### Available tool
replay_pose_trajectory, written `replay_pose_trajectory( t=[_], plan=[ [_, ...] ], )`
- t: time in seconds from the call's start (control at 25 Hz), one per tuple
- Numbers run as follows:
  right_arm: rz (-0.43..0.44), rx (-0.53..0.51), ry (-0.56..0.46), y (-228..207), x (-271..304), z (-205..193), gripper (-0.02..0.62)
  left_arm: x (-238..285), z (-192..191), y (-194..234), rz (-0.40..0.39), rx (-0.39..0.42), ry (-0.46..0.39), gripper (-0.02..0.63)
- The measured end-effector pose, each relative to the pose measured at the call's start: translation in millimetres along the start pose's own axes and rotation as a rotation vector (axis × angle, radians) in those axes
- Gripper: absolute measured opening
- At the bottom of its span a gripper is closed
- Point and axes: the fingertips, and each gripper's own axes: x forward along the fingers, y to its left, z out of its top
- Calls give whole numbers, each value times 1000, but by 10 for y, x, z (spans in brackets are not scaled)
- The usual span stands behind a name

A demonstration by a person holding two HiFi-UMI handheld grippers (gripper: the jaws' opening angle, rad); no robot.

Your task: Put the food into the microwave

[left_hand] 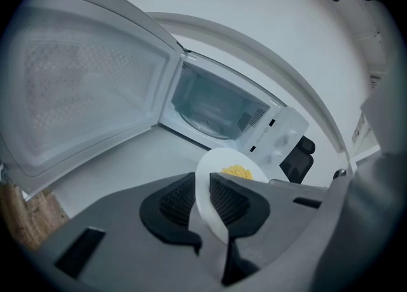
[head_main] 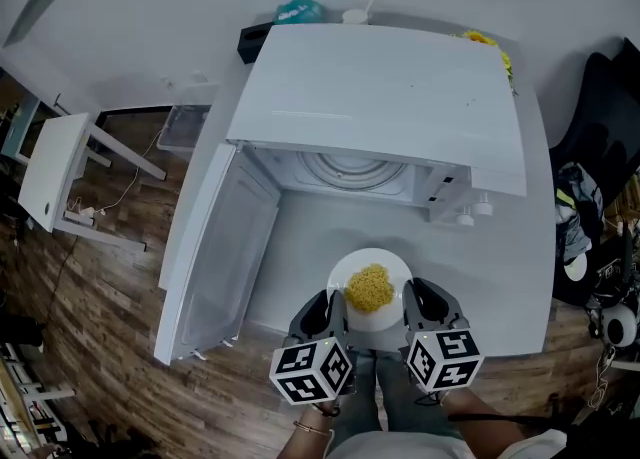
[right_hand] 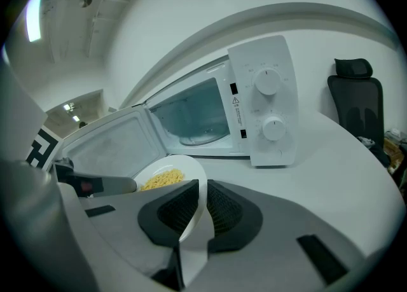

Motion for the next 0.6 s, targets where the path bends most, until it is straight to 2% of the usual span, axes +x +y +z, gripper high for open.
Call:
replay_pose_trajectory(
  t=[0.28, 0.6],
  plan=[
    [13, -18, -14, -11, 188, 143, 52, 136, 152, 42, 8, -8, -18, 72],
    [29, -17, -63, 42, 405, 457, 52, 279, 506, 83, 9, 18, -62, 72]
  ],
)
